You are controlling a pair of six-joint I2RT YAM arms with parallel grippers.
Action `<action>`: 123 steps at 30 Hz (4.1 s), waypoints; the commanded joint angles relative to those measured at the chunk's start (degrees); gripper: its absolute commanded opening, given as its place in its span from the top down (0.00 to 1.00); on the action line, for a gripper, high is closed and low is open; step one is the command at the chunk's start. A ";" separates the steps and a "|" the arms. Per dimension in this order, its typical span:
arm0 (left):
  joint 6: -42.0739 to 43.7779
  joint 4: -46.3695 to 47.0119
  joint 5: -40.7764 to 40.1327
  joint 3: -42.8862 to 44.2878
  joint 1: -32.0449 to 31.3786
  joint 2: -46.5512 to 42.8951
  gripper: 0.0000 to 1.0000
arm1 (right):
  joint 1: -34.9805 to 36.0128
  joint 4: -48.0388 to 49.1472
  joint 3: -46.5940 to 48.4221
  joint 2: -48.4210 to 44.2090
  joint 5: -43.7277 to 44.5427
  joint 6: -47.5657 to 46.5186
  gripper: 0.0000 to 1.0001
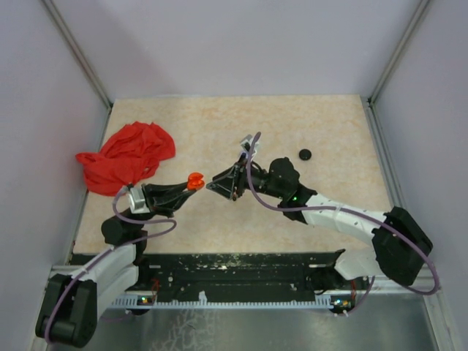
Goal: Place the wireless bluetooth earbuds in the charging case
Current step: Place the earbud in the charging case, then move the earbud to the center of the board.
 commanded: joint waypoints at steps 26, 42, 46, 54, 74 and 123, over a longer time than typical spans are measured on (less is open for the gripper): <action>11.49 -8.79 -14.01 1.11 1.69 -8.54 1.00 | -3.40 -44.38 21.13 22.29 24.19 -28.83 0.65; 10.46 -8.48 -12.77 1.23 1.96 -9.11 1.00 | -0.54 -47.17 26.00 30.96 25.80 -29.07 0.73; 10.31 -8.01 -12.77 1.09 1.96 -9.13 1.00 | -0.35 -47.18 26.40 32.41 26.52 -29.07 0.76; 10.06 -7.83 -12.24 1.15 1.96 -9.08 1.00 | 0.18 -49.56 27.07 33.13 27.32 -29.63 0.76; 7.78 -7.55 -8.13 2.12 2.05 -5.98 1.00 | 0.08 -50.31 21.14 20.14 29.89 -29.33 0.94; 6.49 -6.76 -6.50 2.54 2.05 -5.26 1.00 | -1.82 -66.58 15.49 22.09 28.50 -19.08 0.67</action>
